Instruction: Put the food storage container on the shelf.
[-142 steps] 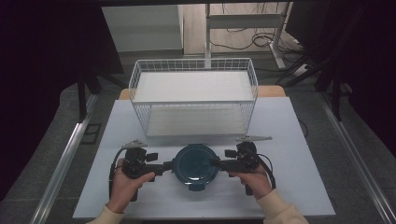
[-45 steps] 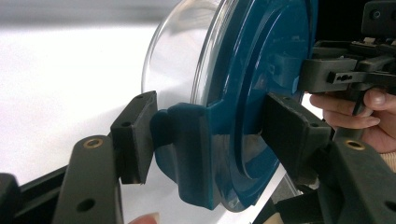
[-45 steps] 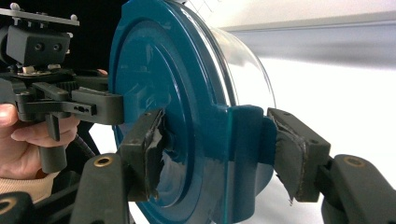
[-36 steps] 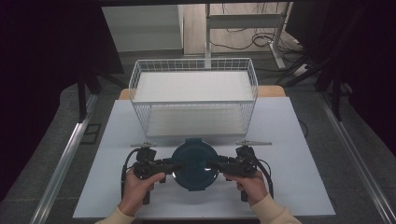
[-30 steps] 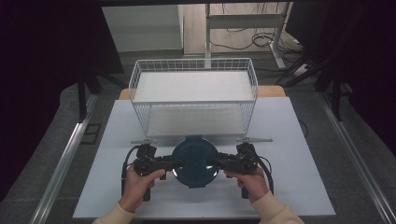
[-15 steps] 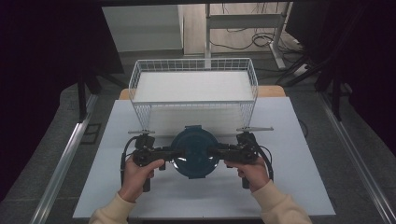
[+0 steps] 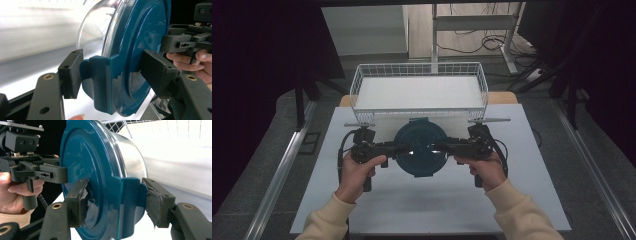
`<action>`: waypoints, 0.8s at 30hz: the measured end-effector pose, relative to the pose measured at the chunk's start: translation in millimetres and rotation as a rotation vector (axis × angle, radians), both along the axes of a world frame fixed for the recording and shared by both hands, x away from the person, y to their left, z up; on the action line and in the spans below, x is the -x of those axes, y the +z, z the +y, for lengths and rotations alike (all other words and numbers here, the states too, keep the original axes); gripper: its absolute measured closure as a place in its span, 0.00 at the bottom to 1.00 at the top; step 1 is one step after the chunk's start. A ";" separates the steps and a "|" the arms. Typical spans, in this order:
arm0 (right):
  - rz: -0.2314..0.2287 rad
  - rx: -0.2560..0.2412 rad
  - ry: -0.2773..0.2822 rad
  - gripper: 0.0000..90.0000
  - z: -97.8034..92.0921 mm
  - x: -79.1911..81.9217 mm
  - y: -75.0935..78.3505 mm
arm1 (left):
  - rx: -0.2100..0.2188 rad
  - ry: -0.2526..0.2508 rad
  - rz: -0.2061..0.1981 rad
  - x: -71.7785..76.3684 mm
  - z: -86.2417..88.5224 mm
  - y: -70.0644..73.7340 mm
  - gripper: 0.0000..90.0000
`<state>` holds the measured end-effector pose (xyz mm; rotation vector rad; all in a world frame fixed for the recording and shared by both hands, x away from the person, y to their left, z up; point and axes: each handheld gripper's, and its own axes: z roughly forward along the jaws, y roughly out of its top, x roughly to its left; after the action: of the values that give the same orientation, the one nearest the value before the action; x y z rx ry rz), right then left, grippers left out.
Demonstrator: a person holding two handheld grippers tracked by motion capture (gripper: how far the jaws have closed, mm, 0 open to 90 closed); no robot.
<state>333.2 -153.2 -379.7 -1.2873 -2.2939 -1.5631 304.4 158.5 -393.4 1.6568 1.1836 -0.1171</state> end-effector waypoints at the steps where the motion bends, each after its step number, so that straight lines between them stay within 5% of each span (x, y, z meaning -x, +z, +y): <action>1: 0.000 0.000 0.000 0.45 0.0 0.0 0.0 | 0.000 0.000 0.000 0.0 0.0 0.0 0.40; 24: -0.086 0.026 0.006 0.45 4.4 -33.7 75.2 | 0.028 -0.009 -0.071 -37.6 6.2 65.3 0.40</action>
<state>366.8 -148.8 -304.5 -1.2415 -2.3736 -1.6238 342.0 164.7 -328.1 1.6285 1.1167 -0.0797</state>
